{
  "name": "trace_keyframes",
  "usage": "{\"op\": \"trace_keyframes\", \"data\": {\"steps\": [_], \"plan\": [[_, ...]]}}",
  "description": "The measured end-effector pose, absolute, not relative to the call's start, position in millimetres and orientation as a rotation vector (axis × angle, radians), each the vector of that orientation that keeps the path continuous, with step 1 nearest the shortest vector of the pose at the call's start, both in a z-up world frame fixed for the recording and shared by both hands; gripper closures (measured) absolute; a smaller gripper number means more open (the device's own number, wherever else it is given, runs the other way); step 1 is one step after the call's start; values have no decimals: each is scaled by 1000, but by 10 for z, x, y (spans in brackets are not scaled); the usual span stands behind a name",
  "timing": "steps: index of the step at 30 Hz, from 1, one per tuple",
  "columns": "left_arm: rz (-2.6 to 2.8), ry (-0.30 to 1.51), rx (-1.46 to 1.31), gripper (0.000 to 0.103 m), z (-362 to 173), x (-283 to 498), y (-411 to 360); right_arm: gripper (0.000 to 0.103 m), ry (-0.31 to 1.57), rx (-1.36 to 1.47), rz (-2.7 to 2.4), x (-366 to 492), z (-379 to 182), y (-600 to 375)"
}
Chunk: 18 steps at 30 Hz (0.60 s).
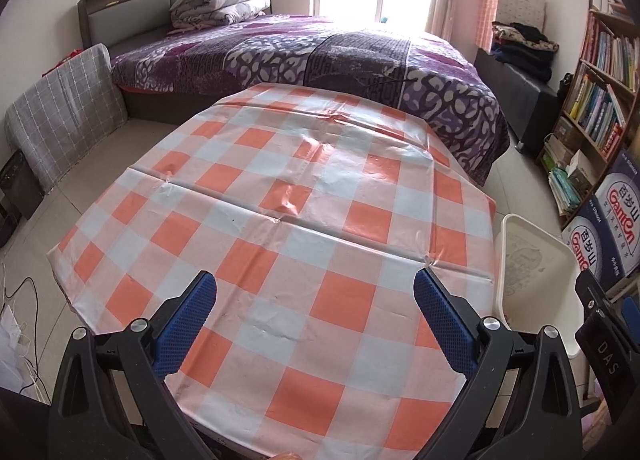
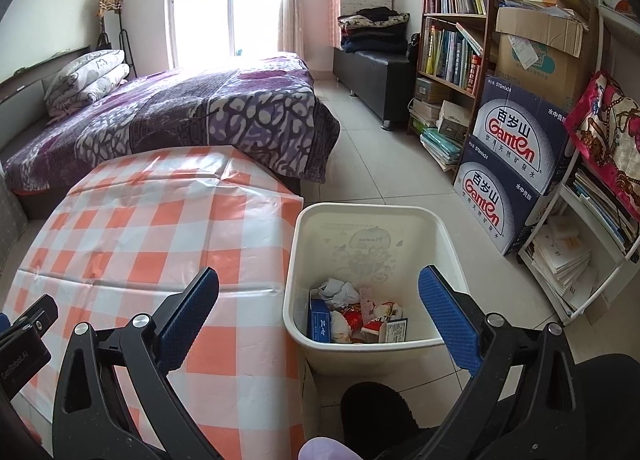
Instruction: Collect trash
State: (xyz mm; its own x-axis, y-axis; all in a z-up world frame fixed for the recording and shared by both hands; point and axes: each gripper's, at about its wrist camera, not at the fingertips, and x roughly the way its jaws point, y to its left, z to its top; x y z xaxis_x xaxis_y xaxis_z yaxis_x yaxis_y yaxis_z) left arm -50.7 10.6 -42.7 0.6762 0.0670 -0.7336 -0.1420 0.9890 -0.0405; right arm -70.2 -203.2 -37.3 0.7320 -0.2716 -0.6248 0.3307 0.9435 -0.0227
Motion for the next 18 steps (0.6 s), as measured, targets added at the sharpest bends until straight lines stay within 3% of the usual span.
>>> {"op": "trace_keyframes", "data": {"steps": [18], "plan": [[113,828,-67,7,-488,-482,35,7,688,102,-322,-698,-433,-2035]]}}
